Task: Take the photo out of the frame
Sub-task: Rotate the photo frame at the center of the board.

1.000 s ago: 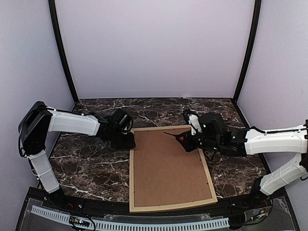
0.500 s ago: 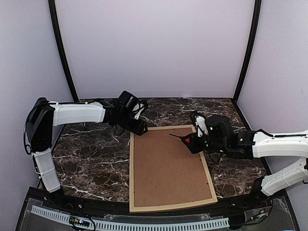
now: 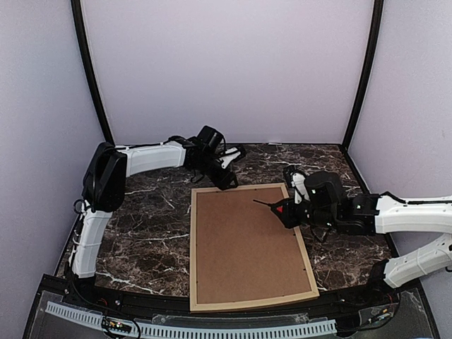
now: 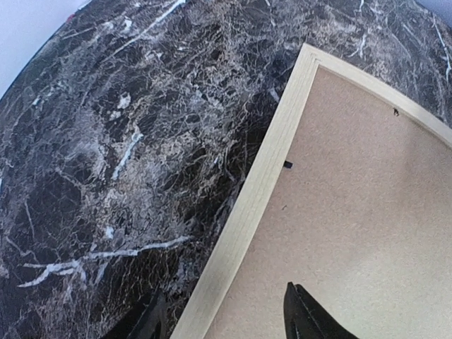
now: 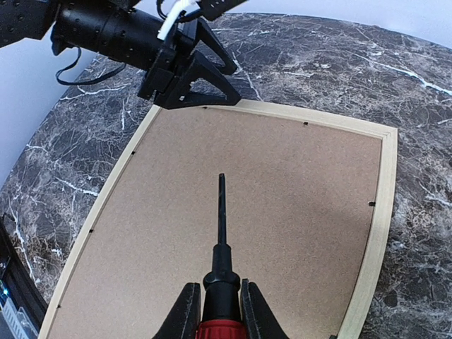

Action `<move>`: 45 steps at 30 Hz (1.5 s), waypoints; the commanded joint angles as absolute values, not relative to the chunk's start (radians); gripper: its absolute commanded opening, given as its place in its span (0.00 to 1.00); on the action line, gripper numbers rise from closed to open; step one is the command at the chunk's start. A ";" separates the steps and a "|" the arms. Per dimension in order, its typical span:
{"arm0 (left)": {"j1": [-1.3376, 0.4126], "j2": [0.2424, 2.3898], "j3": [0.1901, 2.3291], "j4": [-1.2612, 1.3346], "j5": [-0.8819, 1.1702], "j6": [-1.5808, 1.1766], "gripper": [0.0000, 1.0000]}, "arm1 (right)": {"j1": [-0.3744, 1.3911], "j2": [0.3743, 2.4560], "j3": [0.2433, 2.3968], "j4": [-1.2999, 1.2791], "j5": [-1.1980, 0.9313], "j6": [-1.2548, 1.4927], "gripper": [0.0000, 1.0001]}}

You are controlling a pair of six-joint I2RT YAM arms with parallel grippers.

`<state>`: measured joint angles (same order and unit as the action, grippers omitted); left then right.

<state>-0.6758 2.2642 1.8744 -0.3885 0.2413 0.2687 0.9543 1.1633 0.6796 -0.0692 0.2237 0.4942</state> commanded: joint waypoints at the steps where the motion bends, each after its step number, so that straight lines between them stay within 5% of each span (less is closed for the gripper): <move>1: -0.668 2.350 1.999 -0.508 0.312 0.353 0.58 | 0.948 1.163 0.670 -0.033 0.221 0.515 0.00; 10: -0.657 2.526 2.187 -0.583 0.308 0.351 0.52 | 0.948 1.235 0.684 -0.004 0.152 0.525 0.00; 15: -0.644 2.540 2.185 -0.593 0.295 0.329 0.25 | 0.948 1.268 0.700 0.032 0.136 0.532 0.00; 19: -0.629 2.540 2.161 -0.595 0.267 0.320 0.12 | 0.948 1.281 0.719 0.017 0.140 0.524 0.00; 31: -0.535 2.436 1.948 -0.553 0.159 0.217 0.11 | 0.948 1.302 0.769 -0.021 0.169 0.508 0.00; 45: -0.483 2.142 1.426 -0.425 0.014 -0.064 0.13 | 0.947 1.331 0.800 -0.018 0.166 0.494 0.00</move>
<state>-0.5083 2.1754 1.5993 -0.3103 0.1474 0.0990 0.9543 1.3170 0.7631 -0.0483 0.1547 0.5064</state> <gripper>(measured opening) 0.186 0.193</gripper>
